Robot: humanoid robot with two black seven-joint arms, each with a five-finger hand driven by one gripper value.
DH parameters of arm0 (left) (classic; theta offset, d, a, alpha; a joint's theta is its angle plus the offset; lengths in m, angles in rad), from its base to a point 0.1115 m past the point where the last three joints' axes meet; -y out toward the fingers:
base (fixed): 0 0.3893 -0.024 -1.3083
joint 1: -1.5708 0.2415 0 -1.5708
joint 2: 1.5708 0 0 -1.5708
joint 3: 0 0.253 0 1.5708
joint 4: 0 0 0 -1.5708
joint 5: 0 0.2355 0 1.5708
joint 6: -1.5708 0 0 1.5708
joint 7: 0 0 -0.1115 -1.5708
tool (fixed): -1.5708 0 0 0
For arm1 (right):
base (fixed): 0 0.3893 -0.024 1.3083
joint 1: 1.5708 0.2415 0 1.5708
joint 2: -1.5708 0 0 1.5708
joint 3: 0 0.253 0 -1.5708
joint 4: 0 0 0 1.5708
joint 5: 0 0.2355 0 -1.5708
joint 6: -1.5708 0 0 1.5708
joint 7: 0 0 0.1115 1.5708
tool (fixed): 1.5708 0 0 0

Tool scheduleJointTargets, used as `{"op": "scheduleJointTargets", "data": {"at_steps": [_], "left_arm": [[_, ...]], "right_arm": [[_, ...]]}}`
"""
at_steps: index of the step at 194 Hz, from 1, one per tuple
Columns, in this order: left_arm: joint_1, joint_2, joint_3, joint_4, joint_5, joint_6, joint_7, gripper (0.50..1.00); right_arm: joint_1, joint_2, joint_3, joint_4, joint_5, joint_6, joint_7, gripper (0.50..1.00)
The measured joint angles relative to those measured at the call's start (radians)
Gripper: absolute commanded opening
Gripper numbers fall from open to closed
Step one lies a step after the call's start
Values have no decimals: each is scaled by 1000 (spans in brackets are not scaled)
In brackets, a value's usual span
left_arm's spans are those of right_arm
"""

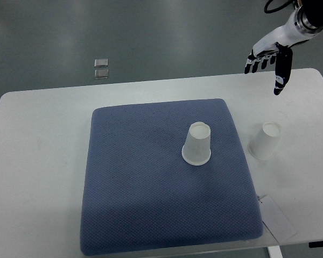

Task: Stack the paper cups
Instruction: 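Move the right hand over the second white paper cup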

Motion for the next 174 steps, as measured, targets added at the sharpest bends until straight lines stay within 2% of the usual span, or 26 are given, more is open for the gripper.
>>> {"op": "scheduleJointTargets", "data": {"at_steps": [73,174], "left_arm": [[0,0,0,0,0,0,0,1000],[0,0,0,0,0,0,0,1000]], "right_arm": [[-50,-14,-10,18,3,-14,-26,915],[-233,-11,-6,4,-20,-176,-25,913]]}}
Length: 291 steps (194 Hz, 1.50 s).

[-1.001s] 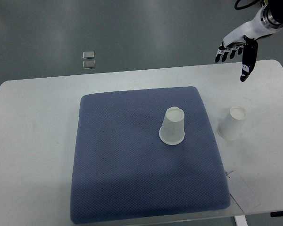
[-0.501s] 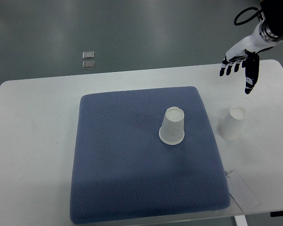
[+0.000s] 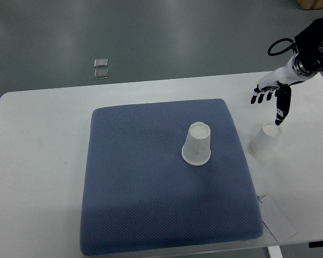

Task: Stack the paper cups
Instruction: 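Move the right hand over the second white paper cup, then lower the right hand and close its fingers around the cup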

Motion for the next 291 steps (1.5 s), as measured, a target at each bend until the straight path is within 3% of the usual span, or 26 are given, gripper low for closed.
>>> {"op": "scheduleJointTargets", "data": {"at_steps": [108,194,230,291], "left_arm": [[0,0,0,0,0,0,0,1000],[0,0,0,0,0,0,0,1000],[0,0,0,0,0,0,0,1000],[0,0,0,0,0,0,0,1000]], "right_arm": [[-125,11,1,-23,-23,-118,0,909],[-189,14,-2,-47,-56,-169,0,901],[-209,14,-2,-53,-58,-185,0,844],[-236,17,3,-64,-65,-209,0,795]]}}
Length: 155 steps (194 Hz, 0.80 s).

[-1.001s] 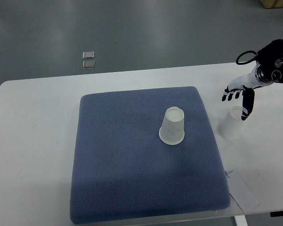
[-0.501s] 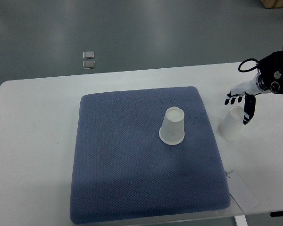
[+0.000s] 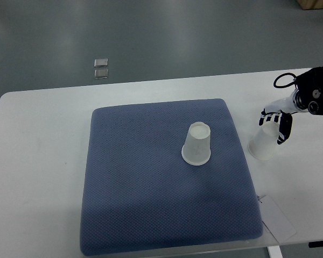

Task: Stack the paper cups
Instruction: 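Lower the right hand and close its fingers around the cup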

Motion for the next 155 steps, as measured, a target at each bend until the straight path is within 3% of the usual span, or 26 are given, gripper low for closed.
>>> {"op": "scheduleJointTargets", "data": {"at_steps": [31,73,97,155], "left_arm": [[0,0,0,0,0,0,0,1000],[0,0,0,0,0,0,0,1000],[0,0,0,0,0,0,0,1000],[0,0,0,0,0,0,0,1000]], "right_arm": [[-2,7,1,-3,0,-1,0,780],[-14,11,6,-15,0,-3,1,660],[-15,11,6,-15,0,-3,1,629],[-5,3,7,-16,1,-1,1,621]]}}
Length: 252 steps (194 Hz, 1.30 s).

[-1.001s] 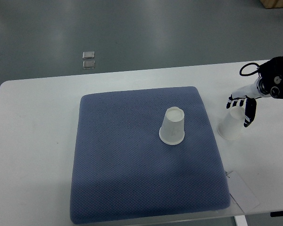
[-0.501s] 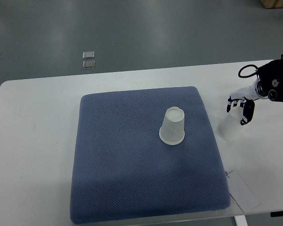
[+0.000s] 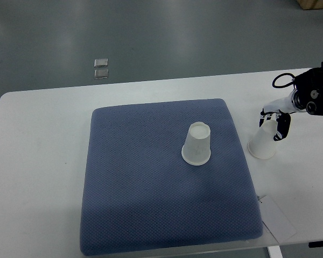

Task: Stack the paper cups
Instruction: 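Lower the right hand and close its fingers around the cup, then lift the grasped cup with the right hand away from the table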

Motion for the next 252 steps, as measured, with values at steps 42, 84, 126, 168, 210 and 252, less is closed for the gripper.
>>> {"op": "scheduleJointTargets", "data": {"at_steps": [42,84,126,168,210,252], "left_arm": [[0,0,0,0,0,0,0,1000],[0,0,0,0,0,0,0,1000],[0,0,0,0,0,0,0,1000],[0,0,0,0,0,0,0,1000],[0,0,0,0,0,0,0,1000],[0,0,0,0,0,0,0,1000]], "right_arm": [[72,-36,-3,13,2,30,1,621],[280,-98,-18,93,6,133,2,621],[523,-119,-66,147,9,250,2,627],[655,-135,-78,184,11,320,2,631],[735,-153,-99,204,11,377,1,635],[781,-170,-101,219,10,391,1,637]]}}
